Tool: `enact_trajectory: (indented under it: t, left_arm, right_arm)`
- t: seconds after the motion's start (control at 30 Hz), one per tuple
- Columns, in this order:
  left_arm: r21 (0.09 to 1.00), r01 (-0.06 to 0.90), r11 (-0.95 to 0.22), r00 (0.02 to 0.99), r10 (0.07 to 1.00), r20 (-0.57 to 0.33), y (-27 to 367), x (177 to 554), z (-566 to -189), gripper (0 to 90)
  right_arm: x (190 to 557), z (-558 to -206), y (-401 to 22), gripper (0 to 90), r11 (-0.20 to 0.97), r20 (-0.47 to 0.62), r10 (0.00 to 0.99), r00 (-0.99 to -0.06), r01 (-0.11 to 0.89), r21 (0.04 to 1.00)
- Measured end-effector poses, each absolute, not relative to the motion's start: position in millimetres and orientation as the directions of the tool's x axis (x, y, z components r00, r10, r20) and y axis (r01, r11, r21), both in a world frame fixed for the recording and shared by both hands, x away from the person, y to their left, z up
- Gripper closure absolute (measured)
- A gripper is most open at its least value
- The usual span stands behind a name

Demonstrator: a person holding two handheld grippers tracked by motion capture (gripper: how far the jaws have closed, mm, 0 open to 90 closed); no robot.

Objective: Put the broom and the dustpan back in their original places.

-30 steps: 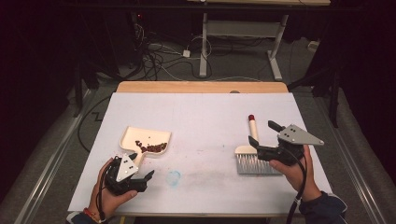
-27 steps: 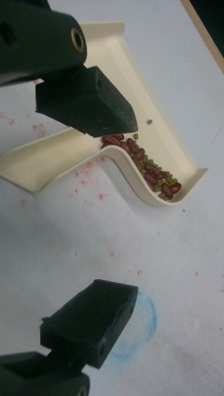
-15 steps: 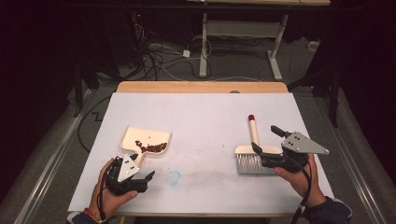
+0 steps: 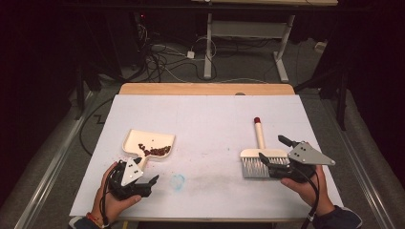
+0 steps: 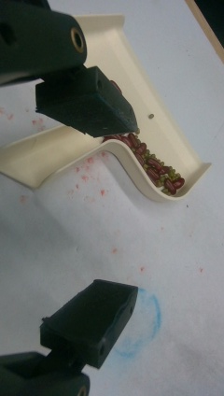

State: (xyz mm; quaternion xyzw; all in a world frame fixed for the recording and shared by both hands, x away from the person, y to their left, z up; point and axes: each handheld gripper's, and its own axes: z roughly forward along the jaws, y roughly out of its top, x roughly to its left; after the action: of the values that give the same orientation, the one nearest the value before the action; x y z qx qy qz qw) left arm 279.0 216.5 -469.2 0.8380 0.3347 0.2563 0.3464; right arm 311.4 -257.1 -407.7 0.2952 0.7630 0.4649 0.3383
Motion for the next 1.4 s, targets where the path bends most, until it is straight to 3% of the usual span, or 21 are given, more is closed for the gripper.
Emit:
enact_trajectory:
  t: [0.6,1.4]
  left_arm:
    - [0.746,0.368,-0.555,0.651,0.727,0.219,215,280,-470,18.9]
    - [0.743,0.354,-0.569,0.654,0.718,0.239,211,282,-470,18.9]
  right_arm:
    - [304,-430,-267,17.5,0.423,-0.273,0.763,-0.586,0.134,0.896]
    - [295,-475,-289,17.8,0.453,-0.236,0.772,-0.590,0.252,0.855]
